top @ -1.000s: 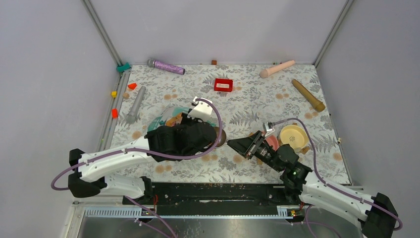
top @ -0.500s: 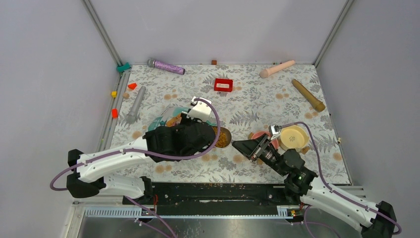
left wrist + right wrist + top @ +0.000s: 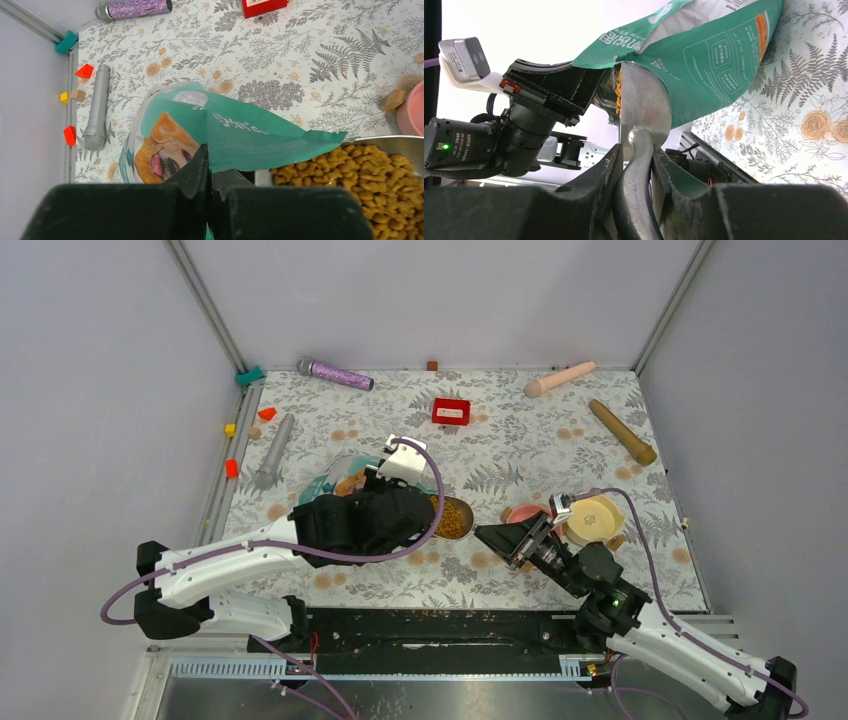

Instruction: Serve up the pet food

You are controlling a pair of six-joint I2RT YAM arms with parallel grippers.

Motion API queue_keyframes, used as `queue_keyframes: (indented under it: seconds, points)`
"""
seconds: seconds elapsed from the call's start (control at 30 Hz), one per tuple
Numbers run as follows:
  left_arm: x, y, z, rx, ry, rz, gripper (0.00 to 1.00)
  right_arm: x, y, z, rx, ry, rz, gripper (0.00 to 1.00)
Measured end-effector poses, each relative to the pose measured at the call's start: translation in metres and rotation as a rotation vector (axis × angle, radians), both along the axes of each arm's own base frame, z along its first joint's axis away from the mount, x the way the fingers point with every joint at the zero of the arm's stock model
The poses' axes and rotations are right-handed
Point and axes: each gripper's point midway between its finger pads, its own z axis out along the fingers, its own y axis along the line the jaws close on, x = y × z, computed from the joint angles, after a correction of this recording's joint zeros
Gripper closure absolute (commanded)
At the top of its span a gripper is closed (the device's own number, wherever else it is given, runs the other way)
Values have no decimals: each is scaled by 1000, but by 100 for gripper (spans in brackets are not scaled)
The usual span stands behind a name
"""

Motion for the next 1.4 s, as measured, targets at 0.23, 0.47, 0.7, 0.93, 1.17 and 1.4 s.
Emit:
queue_keyframes:
  seconds: [0.23,0.47,0.7,0.93,1.17,1.4]
  points:
    - [1,1,1,1,-6,6,100,-5,-12,2,-38,27,-18,100]
    - [1,2,1,-7,-11,16,100,-13,-26,4,-74,55,-30,100]
    - [1,2,1,-9,-13,21,100,-19,-39,2,-89,71,-46,100]
    - [1,3,3,-16,-15,23,100,-25,-49,-1,-103,76,-55,100]
    - [1,5,4,-14,-19,27,100,-29,-58,0,-137,71,-64,100]
    - [1,5,3,-17,-19,28,100,-33,-68,0,-190,72,-75,100]
